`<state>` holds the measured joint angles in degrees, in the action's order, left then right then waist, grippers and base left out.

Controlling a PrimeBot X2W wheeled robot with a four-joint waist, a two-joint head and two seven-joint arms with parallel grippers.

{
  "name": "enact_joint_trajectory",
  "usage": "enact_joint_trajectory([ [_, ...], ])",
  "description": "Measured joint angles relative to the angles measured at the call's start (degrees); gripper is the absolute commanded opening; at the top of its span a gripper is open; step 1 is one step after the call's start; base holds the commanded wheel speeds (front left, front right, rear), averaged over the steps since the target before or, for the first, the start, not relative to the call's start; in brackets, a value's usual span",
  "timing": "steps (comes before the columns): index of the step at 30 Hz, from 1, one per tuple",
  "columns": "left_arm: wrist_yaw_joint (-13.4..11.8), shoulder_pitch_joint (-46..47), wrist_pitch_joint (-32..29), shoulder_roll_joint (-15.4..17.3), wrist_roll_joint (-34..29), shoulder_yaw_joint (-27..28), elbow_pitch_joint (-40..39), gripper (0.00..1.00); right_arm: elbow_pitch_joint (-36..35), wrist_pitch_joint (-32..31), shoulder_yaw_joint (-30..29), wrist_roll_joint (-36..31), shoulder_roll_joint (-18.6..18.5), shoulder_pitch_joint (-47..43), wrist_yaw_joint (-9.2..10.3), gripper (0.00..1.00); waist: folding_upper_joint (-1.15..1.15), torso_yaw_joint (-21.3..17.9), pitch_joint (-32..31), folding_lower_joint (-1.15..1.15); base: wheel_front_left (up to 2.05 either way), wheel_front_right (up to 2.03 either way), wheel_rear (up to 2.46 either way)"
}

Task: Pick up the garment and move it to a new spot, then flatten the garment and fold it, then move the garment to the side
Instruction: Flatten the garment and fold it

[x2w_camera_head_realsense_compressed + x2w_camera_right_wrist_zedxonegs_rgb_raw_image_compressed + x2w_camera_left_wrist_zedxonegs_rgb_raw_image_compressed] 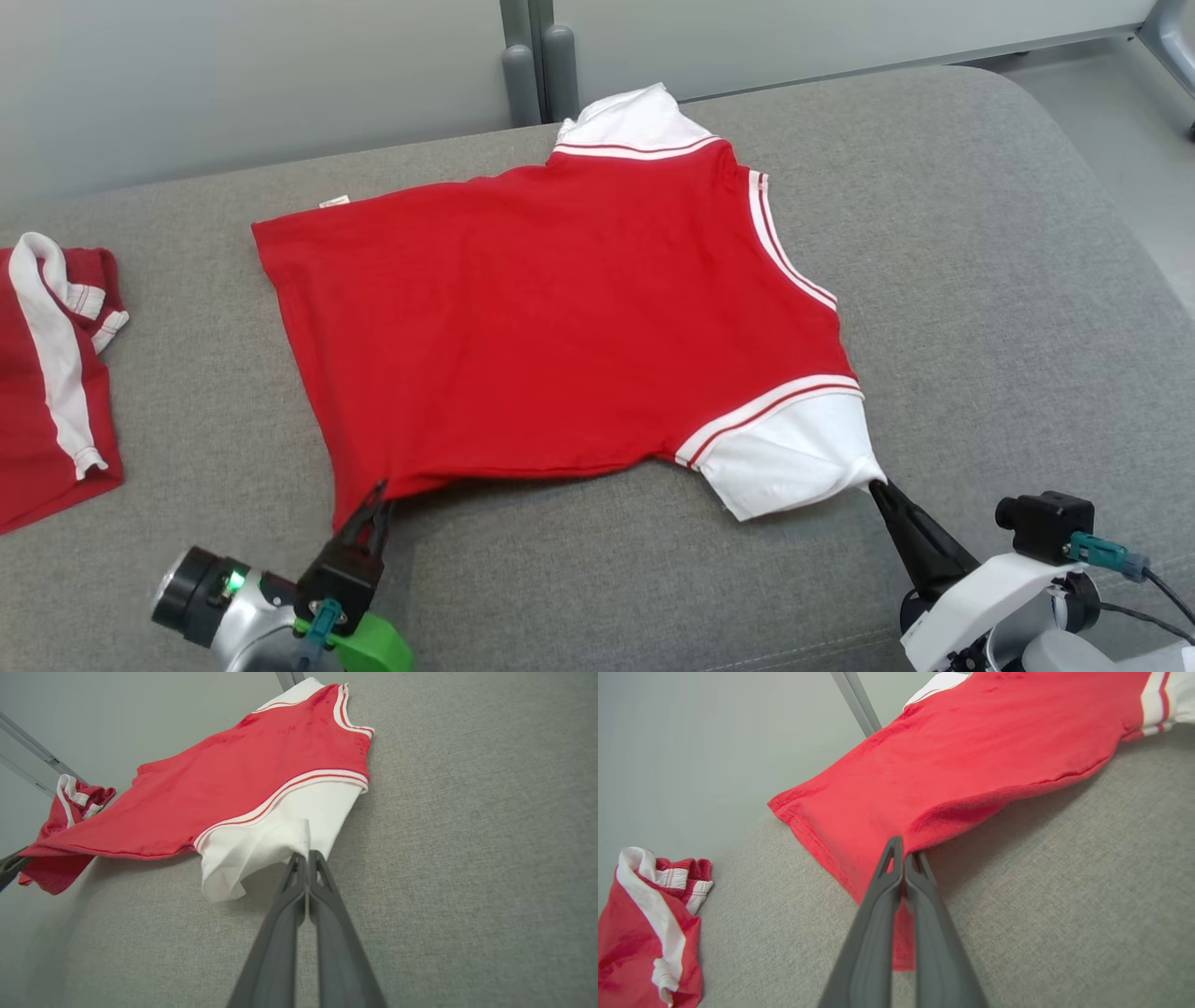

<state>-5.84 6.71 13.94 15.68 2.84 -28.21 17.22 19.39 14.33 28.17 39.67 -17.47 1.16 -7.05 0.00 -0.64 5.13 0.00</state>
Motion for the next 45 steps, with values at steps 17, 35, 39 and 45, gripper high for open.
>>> enact_joint_trajectory([
  [17, 2.2, -5.6, -2.3, -2.3, 3.2, -2.5, 6.5, 0.00, 1.8, 0.0, 0.9, 1.7, -0.8, -3.6, 0.00, 0.00, 0.00, -0.5, 0.0, 0.00, 0.00, 0.00, 0.00],
  [35, 1.9, -5.7, -2.3, -3.9, 6.0, -1.5, 9.4, 0.00, 2.8, 0.0, 3.9, 2.8, -0.8, -4.3, -0.01, 0.00, 0.00, -1.8, -0.7, 0.00, 0.00, 0.00, 0.00],
  [39, 2.4, -5.8, -2.3, -3.9, 6.3, -1.4, 10.1, 0.00, 3.4, 0.0, 4.5, 2.8, -0.8, -5.1, -0.01, 0.00, 0.00, -1.9, -1.0, 0.00, 0.00, 0.00, 0.00],
  [45, 2.8, -6.3, -2.5, -5.3, 8.3, -0.7, 11.5, 0.00, 4.4, 0.0, 4.7, 2.7, -0.8, -5.2, -0.01, 0.16, 0.00, -2.0, -1.9, 0.00, 0.00, 0.00, 0.00],
])
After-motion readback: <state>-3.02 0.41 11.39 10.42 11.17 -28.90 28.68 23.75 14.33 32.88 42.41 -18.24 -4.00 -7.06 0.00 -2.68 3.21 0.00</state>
